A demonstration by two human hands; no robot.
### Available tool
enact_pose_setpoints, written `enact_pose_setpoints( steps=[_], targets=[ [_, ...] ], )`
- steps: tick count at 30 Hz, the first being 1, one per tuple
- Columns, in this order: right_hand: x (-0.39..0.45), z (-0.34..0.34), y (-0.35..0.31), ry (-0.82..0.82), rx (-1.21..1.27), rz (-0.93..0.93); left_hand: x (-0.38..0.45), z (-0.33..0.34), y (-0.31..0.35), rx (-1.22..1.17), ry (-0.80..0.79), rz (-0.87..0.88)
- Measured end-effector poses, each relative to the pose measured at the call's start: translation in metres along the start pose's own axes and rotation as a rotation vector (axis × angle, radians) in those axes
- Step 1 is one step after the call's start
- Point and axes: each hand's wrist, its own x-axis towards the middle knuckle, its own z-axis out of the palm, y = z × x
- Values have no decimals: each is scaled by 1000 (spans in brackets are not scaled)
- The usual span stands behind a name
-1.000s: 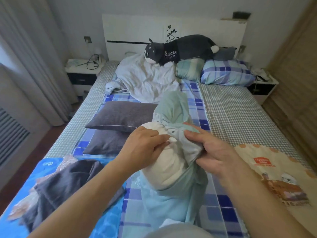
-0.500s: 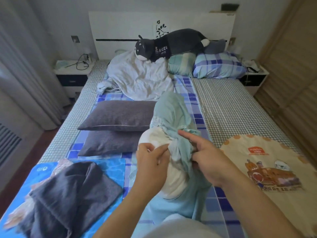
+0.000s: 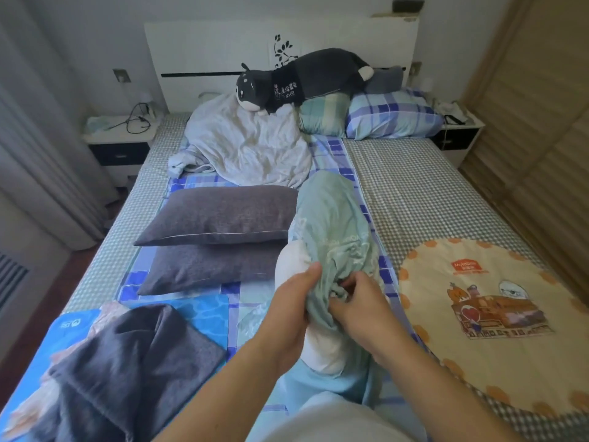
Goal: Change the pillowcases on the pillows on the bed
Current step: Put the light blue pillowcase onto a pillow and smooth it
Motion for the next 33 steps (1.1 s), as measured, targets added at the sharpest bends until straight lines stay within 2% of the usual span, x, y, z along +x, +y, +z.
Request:
enact_pose_setpoints(
  steps=[2, 4, 7, 9, 11, 12, 14, 15, 18, 22, 24, 26, 29, 31, 33],
  targets=[
    [0, 6, 3, 59, -84, -44, 6, 5, 4, -52, -10, 1],
    [0, 13, 4, 110, -134, -32, 14, 7, 2, -126, 71, -12],
    [-6, 9, 5, 143, -122, 21, 15, 7, -6, -430, 82, -73],
    [-8, -7, 11, -10, 132, 119, 12, 3, -12, -559, 51, -71],
    [-10, -24, 15, -258, 588, 272, 8, -2, -17, -602, 60, -49],
    [-9, -30, 17, -333, 733, 309, 9, -2, -20, -604, 72, -56],
    [-4, -32, 18, -377, 790, 306, 10, 3, -24, -599, 89, -61],
    [-2, -27, 18, -331, 735, 296, 11, 6, -25, -593, 103, -71],
    [16, -22, 19, 27, 430, 234, 15, 8, -24, -545, 125, -101],
    [46, -101, -5, 624, -37, -25, 17, 18, -2, -214, 100, -27],
    [55, -137, -22, 766, -83, -111, 18, 32, 11, -74, 45, 18],
    [59, -141, -36, 760, -21, -235, 27, 33, 28, -43, 49, 63],
    [48, -128, -47, 548, 101, -377, 54, -5, 64, -357, 181, 67],
    [43, -127, -34, 489, 200, -332, 70, -38, 80, -577, 190, 19],
    [43, -126, -5, 489, 394, -179, 82, -45, 84, -626, 143, 29]
  ],
)
